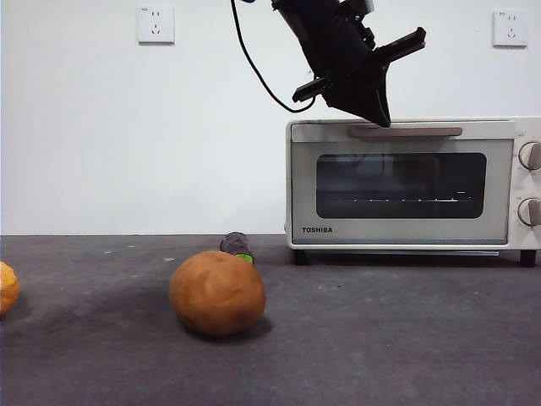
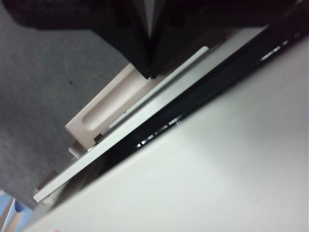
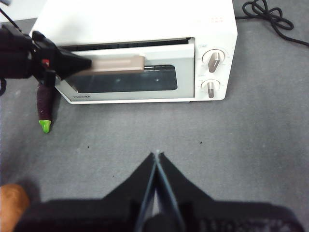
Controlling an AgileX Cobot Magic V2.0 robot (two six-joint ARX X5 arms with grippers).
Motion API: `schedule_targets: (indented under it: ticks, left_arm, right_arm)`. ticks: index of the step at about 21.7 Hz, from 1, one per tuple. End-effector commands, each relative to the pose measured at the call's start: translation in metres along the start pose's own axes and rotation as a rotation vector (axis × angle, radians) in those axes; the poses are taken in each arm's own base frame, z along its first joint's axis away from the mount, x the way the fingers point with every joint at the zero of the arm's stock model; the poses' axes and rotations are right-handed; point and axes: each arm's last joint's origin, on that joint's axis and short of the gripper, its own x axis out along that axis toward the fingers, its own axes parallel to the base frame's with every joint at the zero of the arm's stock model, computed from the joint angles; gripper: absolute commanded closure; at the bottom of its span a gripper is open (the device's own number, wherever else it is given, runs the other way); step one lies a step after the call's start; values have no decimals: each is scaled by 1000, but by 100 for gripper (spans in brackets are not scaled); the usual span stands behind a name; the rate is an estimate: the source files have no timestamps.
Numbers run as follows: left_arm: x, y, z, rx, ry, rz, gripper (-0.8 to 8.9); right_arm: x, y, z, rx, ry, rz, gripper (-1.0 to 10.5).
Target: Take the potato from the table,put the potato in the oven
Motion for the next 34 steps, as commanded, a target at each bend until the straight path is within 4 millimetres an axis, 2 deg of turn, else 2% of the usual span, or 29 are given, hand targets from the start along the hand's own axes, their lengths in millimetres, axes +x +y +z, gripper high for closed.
schedule_targets:
  ticks: [1, 6, 14, 18, 28, 34]
  left_arm:
    - [25, 1, -27, 6, 148, 20, 819]
    - [26, -3, -31, 4, 187, 17, 819]
    - [26, -19, -40, 15, 254, 56, 819]
    - [26, -27, -42, 11, 268, 55, 819]
    - [31, -41, -53, 16, 302, 50, 819]
    - [38, -42, -64, 12, 342, 53, 819]
  right_arm:
    - [-11, 1, 3, 6, -36, 3, 946]
    - [-30, 3, 9, 2, -64, 1, 946]
    - [-85, 4, 23, -8, -177, -121, 946]
    - [-99, 4, 24, -20, -206, -169, 946]
    - [-102, 3, 23, -17, -195, -200, 946]
    - [-102, 3, 23, -18, -195, -200, 946]
